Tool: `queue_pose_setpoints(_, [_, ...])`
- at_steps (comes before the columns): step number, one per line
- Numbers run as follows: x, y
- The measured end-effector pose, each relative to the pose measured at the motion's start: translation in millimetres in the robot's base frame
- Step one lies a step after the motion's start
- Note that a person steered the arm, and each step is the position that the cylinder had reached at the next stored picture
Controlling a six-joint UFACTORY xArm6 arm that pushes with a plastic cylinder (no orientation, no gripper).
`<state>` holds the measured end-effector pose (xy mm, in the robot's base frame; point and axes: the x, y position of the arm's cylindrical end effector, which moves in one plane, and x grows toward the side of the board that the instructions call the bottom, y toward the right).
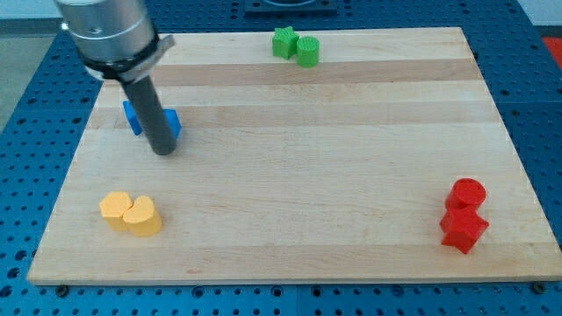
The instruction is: Place the arm parallel to the left of the green star
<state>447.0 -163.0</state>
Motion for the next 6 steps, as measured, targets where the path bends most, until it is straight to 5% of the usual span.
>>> queue_pose_setpoints(2, [-6.1, 116.1])
queue_pose_setpoints(6, [-176.0, 69.1])
